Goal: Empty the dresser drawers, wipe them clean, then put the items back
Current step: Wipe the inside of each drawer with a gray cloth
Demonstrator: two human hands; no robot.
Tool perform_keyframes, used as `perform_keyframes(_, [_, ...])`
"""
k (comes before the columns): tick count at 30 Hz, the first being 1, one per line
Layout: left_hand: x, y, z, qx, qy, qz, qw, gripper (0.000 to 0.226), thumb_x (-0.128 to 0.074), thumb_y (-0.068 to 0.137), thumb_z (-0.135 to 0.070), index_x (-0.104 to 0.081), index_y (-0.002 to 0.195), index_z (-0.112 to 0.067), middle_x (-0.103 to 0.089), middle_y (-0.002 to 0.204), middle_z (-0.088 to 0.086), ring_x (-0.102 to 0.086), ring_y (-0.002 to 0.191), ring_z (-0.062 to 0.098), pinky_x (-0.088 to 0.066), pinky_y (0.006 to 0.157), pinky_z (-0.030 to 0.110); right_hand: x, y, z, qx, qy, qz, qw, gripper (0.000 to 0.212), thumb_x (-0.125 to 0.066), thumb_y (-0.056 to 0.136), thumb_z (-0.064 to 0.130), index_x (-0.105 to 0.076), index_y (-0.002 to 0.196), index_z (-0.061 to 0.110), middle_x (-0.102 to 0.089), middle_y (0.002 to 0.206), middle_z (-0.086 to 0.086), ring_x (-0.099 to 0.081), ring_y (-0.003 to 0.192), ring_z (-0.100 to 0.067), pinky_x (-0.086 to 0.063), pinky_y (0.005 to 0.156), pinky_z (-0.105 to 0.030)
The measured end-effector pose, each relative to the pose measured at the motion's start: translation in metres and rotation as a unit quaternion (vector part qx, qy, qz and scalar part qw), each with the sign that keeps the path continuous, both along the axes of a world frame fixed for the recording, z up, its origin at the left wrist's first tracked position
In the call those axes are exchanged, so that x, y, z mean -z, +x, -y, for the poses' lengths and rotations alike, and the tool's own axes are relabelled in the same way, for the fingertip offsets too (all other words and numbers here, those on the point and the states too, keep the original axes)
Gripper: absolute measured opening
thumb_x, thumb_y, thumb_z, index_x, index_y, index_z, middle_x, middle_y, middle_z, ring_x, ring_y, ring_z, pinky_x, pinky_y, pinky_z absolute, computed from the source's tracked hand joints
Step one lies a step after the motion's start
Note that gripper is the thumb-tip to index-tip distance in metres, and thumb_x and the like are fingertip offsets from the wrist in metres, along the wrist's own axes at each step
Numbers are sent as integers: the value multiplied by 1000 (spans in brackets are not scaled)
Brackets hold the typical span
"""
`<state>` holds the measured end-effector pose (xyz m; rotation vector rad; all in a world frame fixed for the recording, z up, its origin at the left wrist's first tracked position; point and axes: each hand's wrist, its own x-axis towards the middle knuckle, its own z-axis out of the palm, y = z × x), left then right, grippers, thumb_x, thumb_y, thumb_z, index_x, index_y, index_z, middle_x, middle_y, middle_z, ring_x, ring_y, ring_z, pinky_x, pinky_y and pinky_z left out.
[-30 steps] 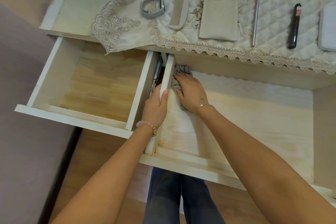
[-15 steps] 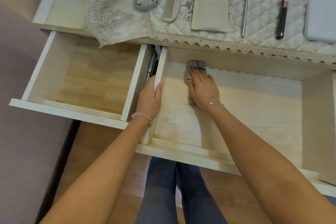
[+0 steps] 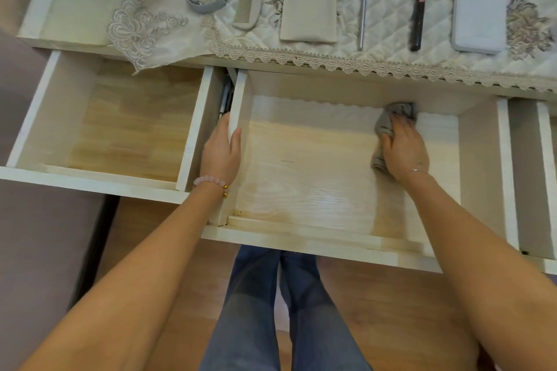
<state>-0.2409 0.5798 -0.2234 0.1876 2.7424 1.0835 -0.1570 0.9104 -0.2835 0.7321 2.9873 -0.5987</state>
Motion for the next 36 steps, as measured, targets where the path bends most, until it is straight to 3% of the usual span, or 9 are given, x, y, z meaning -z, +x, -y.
perform_keyframes(3, [-3,1,-1,-2,1,0,1000,40,-34,101,-28,-39,138,-12,-56,127,8,-54,114,24,-44,91,33,-3,20,-36,85,-7,13,996,43,-39,93,16,-39,134,2,-42,137,-25,-44,120,-43,-39,97,-49])
perform_keyframes(5, [-3,2,-2,-1,4,-2,1000,38,-34,101,-26,-39,136,-12,-57,125,8,-55,111,23,-41,86,28,-7,32,-53,118,-12,33,992,45,-38,94,17,-36,137,2,-38,140,-25,-39,125,-42,-37,101,-49])
perform_keyframes(18, [-2,2,-3,-6,15,6,1000,40,-35,101,-26,-38,138,-11,-56,127,10,-54,113,24,-40,87,28,4,65,-28,107,-63,-10,992,49,-44,95,17,-33,142,4,-33,148,-18,-28,137,-34,-26,112,-43])
perform_keyframes(24, [-3,3,-3,-7,14,8,1000,39,-35,101,-26,-38,137,-11,-56,126,9,-54,112,22,-39,87,26,1,32,37,13,-71,-38,997,48,-44,92,19,-42,136,1,-42,143,-17,-35,134,-31,-36,101,-42])
perform_keyframes(31, [-5,2,-3,-9,38,11,999,37,-36,101,-24,-40,136,-13,-57,124,5,-52,108,13,-38,85,22,2,-15,114,-92,-68,-24,993,47,-48,90,18,-44,135,4,-42,143,-15,-36,134,-33,-39,99,-43])
perform_keyframes(36, [0,0,0,-3,48,0,999,36,-38,100,-25,-42,134,-14,-58,123,5,-55,109,19,-39,85,24,4,-47,183,-175,-72,-3,982,47,-49,91,20,-44,136,7,-44,143,-10,-36,134,-30,-36,103,-43])
